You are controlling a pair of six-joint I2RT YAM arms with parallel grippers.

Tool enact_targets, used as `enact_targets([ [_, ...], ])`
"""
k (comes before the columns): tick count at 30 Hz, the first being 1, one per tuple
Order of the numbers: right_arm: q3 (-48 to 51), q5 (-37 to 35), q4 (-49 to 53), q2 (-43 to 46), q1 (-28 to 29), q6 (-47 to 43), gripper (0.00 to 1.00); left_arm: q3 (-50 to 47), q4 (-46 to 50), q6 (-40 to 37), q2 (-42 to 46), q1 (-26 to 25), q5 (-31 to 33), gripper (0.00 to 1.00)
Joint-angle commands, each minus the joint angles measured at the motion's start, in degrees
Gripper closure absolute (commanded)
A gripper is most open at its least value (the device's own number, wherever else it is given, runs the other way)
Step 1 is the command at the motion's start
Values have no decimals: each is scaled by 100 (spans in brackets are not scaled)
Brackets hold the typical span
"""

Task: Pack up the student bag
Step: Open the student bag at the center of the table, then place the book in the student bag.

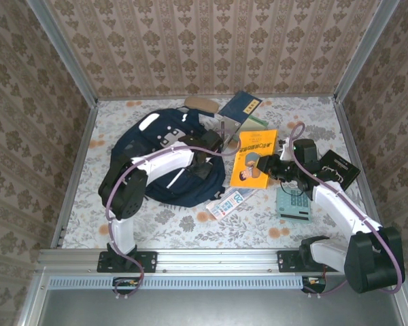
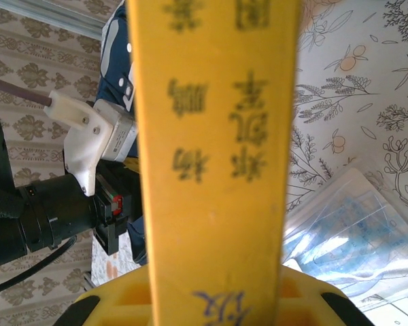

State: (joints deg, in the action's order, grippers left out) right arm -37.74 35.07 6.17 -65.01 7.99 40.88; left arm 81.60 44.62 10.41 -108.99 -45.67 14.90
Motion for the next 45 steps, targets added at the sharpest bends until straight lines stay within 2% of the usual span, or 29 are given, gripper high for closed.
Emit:
enact_targets([
  [1, -247, 114, -597, 55, 62, 277, 100, 238, 382, -56, 539, 79, 566, 100],
  [10, -522, 41, -1570, -180, 466, 1277, 100, 1639, 1260, -62, 1009, 411, 96, 100],
  [15, -792, -261, -2333, -626, 1010, 1953, 100, 1961, 1339, 110, 1270, 848, -700, 100],
  [20, -1258, -751, -2782, -1416, 1706, 2294, 100, 2035, 1318, 357, 1539, 1290, -1349, 100],
  [28, -2107, -1590, -3387, -2949, 2539, 2625, 100, 2242, 1244, 650, 1903, 1644, -2089, 100],
  [31, -2431, -1850, -3583, -3484, 2745, 2772, 100, 2354, 1281, 748, 1925, 1725, -2242, 100],
  [38, -2933, -2144, -4855, -4659, 3010, 3417, 100, 2623, 1443, 851, 1926, 1804, -2403, 100],
  [45, -4203, -2185, -4382, -5787, 3329, 3406, 100, 2540, 1391, 996, 1929, 1774, -2509, 100],
])
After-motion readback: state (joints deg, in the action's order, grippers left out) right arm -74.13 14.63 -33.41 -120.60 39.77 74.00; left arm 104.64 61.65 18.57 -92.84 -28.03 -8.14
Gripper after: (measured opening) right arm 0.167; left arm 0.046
